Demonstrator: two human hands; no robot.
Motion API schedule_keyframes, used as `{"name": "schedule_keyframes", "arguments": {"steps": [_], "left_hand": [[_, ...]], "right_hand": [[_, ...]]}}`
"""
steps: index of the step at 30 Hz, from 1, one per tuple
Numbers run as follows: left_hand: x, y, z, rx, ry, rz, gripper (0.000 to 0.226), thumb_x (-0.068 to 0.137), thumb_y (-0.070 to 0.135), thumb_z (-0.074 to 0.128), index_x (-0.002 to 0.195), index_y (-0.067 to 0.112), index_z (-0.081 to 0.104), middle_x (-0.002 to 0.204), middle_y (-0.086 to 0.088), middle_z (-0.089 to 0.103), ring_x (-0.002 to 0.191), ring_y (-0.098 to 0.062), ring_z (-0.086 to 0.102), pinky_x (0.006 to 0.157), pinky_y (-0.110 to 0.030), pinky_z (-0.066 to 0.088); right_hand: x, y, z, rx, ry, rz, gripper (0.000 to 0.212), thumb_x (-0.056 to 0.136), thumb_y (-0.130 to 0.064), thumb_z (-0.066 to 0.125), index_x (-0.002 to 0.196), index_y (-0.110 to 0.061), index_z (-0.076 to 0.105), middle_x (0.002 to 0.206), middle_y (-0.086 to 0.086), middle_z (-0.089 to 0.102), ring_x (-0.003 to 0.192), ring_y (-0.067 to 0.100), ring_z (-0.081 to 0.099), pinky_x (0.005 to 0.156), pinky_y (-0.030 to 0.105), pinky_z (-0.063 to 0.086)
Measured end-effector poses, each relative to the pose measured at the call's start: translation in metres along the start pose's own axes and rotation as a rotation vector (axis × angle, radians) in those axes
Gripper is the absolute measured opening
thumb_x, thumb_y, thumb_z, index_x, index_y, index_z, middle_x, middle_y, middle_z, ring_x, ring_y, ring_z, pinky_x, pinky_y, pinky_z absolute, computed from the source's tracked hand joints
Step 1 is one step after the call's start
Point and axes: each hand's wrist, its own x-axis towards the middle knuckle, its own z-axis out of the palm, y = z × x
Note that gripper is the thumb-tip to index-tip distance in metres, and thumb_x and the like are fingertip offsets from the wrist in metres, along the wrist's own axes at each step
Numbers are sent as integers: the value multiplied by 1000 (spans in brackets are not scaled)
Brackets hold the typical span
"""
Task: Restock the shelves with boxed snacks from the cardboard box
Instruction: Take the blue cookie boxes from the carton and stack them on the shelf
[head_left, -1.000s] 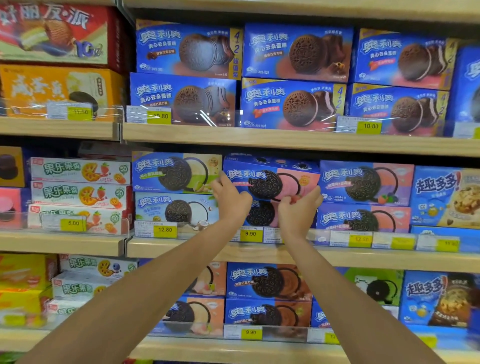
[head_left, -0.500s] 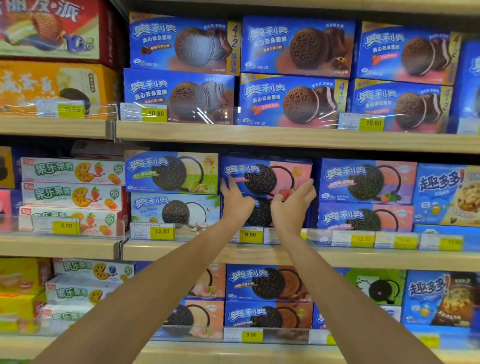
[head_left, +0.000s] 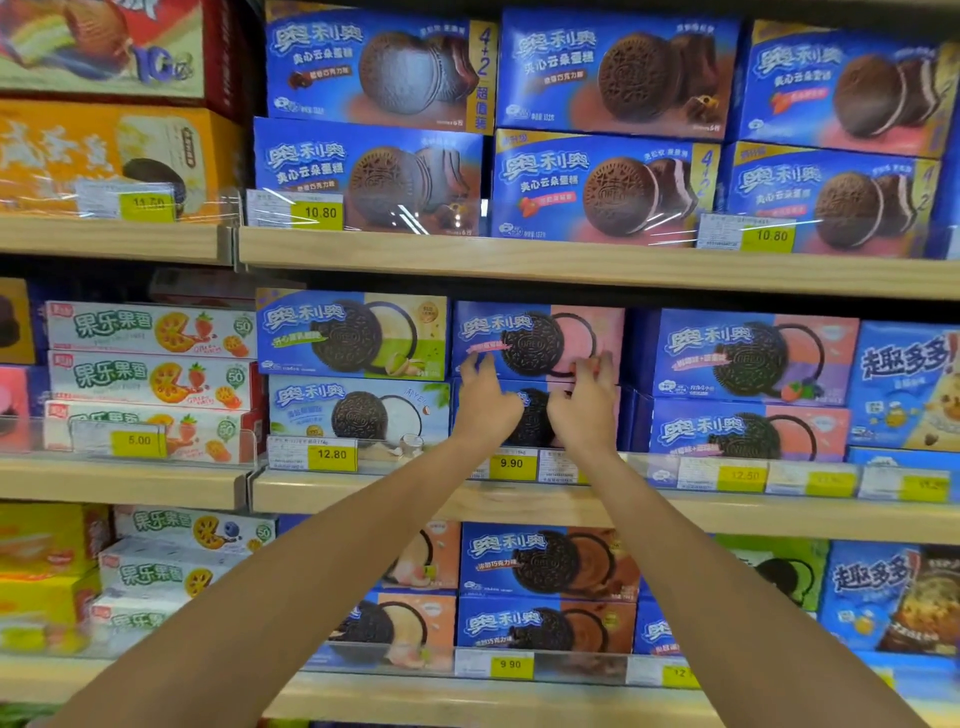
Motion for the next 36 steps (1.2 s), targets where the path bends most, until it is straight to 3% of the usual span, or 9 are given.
{"name": "schedule_keyframes", "arguments": {"steps": [6,10,13,16,21,24,28,31,36], "left_hand": [[-1,-2,-5,-39,-20,4,64,87,-2,44,147,7,25,156,-6,15,143,-23,21,114,-32,23],[-10,-4,-11,-168,2,13,57,89,-3,43,144,9,32,148,-6,32,136,-25,34,109,-44,36],[-31,-9,-18,-142,14,55,47,94,4,43,140,10,38,146,-6,36,136,-21,34,110,-33,34],[-64,-18,-28,-105,85,123,31,94,3,44,124,8,51,124,-3,52,108,-12,49,92,-20,39],[-121,-52,-36,-143,95,153,17,91,3,47,94,18,55,93,2,57,75,-13,51,64,-24,40],[-155,-83,-38,-128,47,84,15,90,5,50,91,20,54,82,8,56,73,-9,52,67,-25,44],[-202,-137,-35,-122,-63,-54,10,93,9,51,95,18,56,86,4,58,80,-14,54,71,-20,44],[-237,-179,-30,-91,-148,-160,8,94,10,50,97,14,56,86,2,58,80,-14,53,68,-11,40],[-307,-254,-3,-51,-314,-378,11,94,9,50,96,5,60,88,-14,65,81,-23,61,79,-36,48]], "right_hand": [[-2,4,-9,92,-37,2,48,86,-5,47,133,-11,46,156,3,16,139,22,30,103,30,33],[-12,1,-14,132,-24,-29,47,88,-5,45,134,-10,45,149,7,32,133,21,39,101,28,34],[-32,-2,-16,138,-8,-116,39,88,-4,43,126,-8,51,129,10,52,116,23,51,90,27,38],[-60,-3,-15,84,7,-177,32,86,-4,42,115,-6,57,119,10,57,112,25,51,87,31,40],[-124,1,-1,21,122,-326,16,82,-2,45,89,-3,59,93,10,58,90,26,52,67,31,35],[-165,8,12,82,38,-324,13,82,-5,44,82,-3,56,82,9,57,74,22,50,59,27,27],[-224,33,35,113,-158,-235,14,83,-5,43,78,-3,55,76,9,60,64,22,49,57,33,34],[-269,58,49,63,-294,-211,19,85,-11,40,70,-4,50,63,9,50,53,19,36,53,31,24],[-362,119,64,-29,-482,-61,28,90,-18,39,66,-3,44,52,2,33,45,12,26,49,30,15]]}}
